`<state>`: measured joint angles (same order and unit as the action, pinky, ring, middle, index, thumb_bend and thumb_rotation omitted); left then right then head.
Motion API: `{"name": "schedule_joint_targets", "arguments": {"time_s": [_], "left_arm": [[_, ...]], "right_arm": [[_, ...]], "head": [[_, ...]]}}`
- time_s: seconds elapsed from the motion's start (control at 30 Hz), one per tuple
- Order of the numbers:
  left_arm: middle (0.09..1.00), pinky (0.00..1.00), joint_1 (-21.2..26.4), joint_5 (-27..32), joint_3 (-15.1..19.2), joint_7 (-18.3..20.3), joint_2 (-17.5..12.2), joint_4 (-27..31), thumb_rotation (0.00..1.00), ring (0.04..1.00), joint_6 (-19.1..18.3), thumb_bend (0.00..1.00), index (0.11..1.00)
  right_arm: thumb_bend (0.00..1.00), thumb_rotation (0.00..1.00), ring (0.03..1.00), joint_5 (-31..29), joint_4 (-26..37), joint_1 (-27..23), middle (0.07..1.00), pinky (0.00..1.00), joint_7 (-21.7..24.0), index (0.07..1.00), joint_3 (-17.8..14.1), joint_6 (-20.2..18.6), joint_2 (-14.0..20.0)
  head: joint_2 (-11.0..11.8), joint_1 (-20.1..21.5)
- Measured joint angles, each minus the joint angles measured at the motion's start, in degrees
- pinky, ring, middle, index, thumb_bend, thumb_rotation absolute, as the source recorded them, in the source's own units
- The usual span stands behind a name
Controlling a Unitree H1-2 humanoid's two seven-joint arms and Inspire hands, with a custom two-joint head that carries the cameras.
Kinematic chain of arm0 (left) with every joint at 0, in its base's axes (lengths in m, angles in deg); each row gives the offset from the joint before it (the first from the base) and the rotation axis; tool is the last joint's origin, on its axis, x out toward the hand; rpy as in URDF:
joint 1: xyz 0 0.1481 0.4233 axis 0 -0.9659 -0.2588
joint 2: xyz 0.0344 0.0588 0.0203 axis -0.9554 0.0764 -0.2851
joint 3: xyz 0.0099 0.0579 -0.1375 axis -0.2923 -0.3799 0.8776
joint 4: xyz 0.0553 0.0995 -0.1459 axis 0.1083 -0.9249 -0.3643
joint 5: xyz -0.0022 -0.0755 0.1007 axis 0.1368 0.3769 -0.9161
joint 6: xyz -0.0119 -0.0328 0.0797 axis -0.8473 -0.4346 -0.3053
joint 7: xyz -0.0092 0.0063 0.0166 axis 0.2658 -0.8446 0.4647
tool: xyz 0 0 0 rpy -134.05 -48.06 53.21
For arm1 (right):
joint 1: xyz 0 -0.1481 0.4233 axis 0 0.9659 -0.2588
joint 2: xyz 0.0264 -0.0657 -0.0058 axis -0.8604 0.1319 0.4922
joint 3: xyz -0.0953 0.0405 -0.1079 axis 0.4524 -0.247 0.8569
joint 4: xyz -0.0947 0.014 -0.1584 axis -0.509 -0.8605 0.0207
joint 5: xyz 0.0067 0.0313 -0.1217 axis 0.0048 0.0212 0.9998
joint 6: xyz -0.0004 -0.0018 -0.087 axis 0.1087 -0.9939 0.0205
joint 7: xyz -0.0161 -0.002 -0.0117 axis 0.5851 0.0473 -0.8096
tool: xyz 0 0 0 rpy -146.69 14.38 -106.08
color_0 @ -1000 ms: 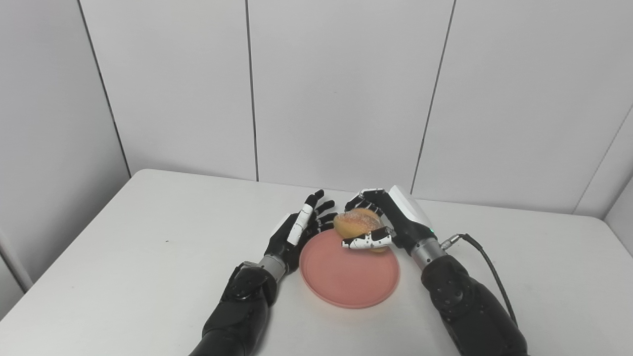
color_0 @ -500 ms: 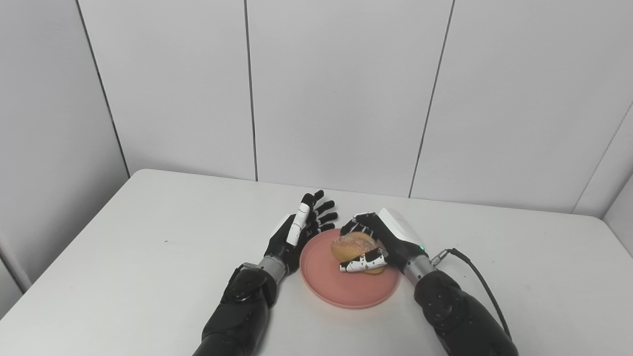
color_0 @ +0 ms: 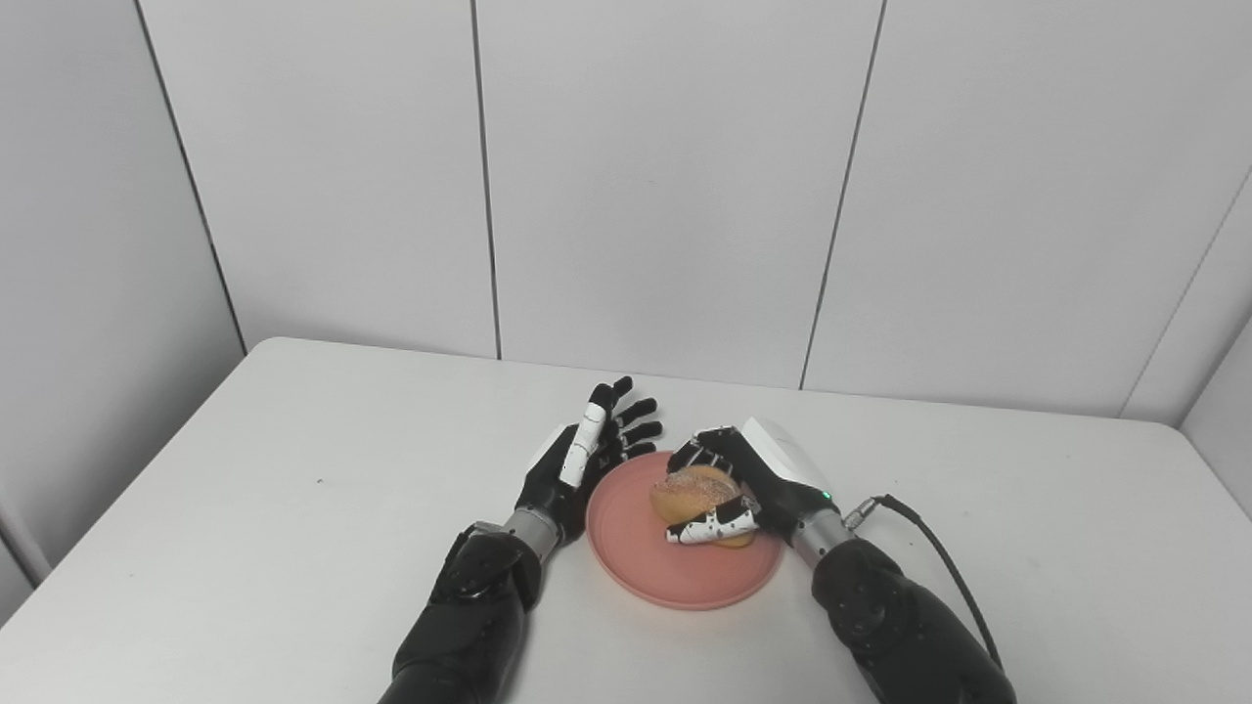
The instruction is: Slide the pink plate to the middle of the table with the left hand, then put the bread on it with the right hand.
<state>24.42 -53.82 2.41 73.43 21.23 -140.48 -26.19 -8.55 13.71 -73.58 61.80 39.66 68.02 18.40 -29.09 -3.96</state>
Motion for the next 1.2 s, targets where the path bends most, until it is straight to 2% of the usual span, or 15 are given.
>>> {"name": "schedule_joint_targets", "arguments": {"time_s": [0.03, 0.07, 0.1, 0.13, 0.2, 0.23, 0.33, 0.57, 0.73, 0.9, 1.03, 1.07, 1.13, 1.17, 1.2], "left_arm": [[0.944, 0.87, 0.0, 0.0, 0.0, 0.0, 0.0, -0.1, 0.96, 0.92, 0.0, 0.86, 1.0], [0.944, 0.87, 0.0, 0.0, 0.0, 0.0, 0.0, -0.2, 0.96, 0.921, 0.0, 0.86, 1.0], [0.945, 0.87, 0.0, 0.0, -0.1, 0.0, 0.0, -0.2, 0.96, 0.922, 0.0, 0.86, 1.0], [0.944, 0.87, 0.0, 0.0, -0.1, 0.0, 0.0, -0.3, 0.96, 0.921, 0.0, 0.86, 1.0], [0.941, 0.87, 0.0, 0.0, -0.2, -0.1, 0.0, -0.3, 0.96, 0.919, 0.0, 0.86, 1.0], [0.933, 0.86, 0.0, 0.0, -0.2, -0.1, 0.0, -0.3, 0.96, 0.91, 0.0, 0.86, 1.0], [0.929, 0.86, 0.2, 0.0, -0.2, -0.2, 0.0, -0.6, 0.97, 0.903, 0.2, 0.86, 1.0], [0.934, 0.86, 0.2, 0.0, -0.2, -0.2, 0.0, -0.8, 0.96, 0.904, 0.2, 0.86, 1.0], [0.939, 0.88, 0.4, 0.1, 0.0, 0.1, 0.0, -1.1, 0.96, 0.917, 0.2, 0.85, 1.0], [0.931, 0.87, 0.6, 0.0, 0.0, 0.2, 0.0, -1.5, 0.96, 0.887, 0.5, 0.87, 1.0], [0.933, 0.87, 0.6, 0.0, 0.0, 0.2, -0.1, -1.6, 0.94, 0.885, 0.6, 0.87, 1.0], [0.937, 0.87, 0.6, 0.0, 0.1, 0.1, 0.0, -1.6, 0.93, 0.884, 0.8, 0.86, 1.0], [0.943, 0.9, 0.6, 0.0, 0.3, -0.6, 0.0, -1.5, 0.88, 0.903, 1.3, 0.88, 1.0], [0.946, 0.92, 0.6, 0.0, 0.7, -1.2, 0.0, -1.5, 0.86, 0.917, 1.7, 0.9, 0.998], [0.947, 0.92, 0.6, 0.0, 1.0, -1.9, 0.1, -1.5, 0.86, 0.922, 2.5, 0.91, 0.998]], "right_arm": [[0.76, 0.12, 0.513, -0.7, 0.0, 0.0, 0.556, 0.44, 0.4, 0.56, -0.3, 0.1, 0.0], [0.81, 0.13, 0.518, -1.3, 0.0, 0.0, 0.563, 0.45, 0.5, 0.571, -0.6, 0.3, 0.0], [0.9, 0.15, 0.539, -1.6, 0.1, 0.0, 0.588, 0.47, 0.5, 0.603, -0.8, 0.4, 0.0], [0.96, 0.17, 0.57, -2.0, 0.2, 0.0, 0.618, 0.51, 0.6, 0.639, -1.0, 0.5, 0.0], [0.99, 0.18, 0.594, -2.7, 0.7, 0.2, 0.641, 0.54, 0.9, 0.666, -1.2, 0.5, 0.0], [1.0, 0.21, 0.647, -2.7, 1.1, 0.3, 0.685, 0.59, 1.1, 0.687, -1.3, 0.5, 0.1], [1.0, 0.24, 0.716, -3.1, 1.4, 0.3, 0.739, 0.67, 1.4, 0.705, -1.3, 0.6, 0.1], [1.0, 0.28, 0.706, -5.6, 1.4, 0.4, 0.738, 0.64, 2.2, 0.707, -2.7, 1.9, 0.1], [1.0, 0.33, 0.776, -6.1, 1.5, 0.7, 0.785, 0.69, 2.1, 0.709, -3.7, 3.5, 0.2], [1.0, 0.43, 0.806, -5.8, 3.7, 2.4, 0.832, 0.7, -1.6, 0.837, -5.6, 4.6, 0.1], [0.97, 0.58, 0.831, -5.0, 4.2, 3.5, 0.859, 0.74, -7.7, 0.915, -7.8, 5.0, -0.6], [0.89, 0.69, 0.868, -5.2, 4.5, 3.9, 0.884, 0.81, -8.9, 0.94, -8.5, 5.0, -1.0], [0.79, 0.8, 0.91, -7.8, 4.8, 4.8, 0.919, 0.88, -10.3, 0.967, -11.0, 5.2, -2.4], [0.76, 0.88, 0.931, -10.2, 4.6, 5.1, 0.939, 0.91, -10.6, 0.987, -12.8, 5.6, -3.5], [0.75, 0.91, 0.938, -12.2, 4.1, 5.3, 0.946, 0.92, -11.2, 0.994, -14.4, 6.2, -4.5]], "head": [[0.0, 0.0], [0.0, 0.0], [0.0, 0.0], [0.0, 0.0], [0.0, 0.0], [0.0, 0.0], [-0.1, 0.3], [0.1, 0.7], [0.1, 1.1], [0.2, 1.3], [0.1, 1.2], [0.1, 1.2], [-0.1, 1.2], [-0.1, 1.2], [-0.1, 1.2]]}}
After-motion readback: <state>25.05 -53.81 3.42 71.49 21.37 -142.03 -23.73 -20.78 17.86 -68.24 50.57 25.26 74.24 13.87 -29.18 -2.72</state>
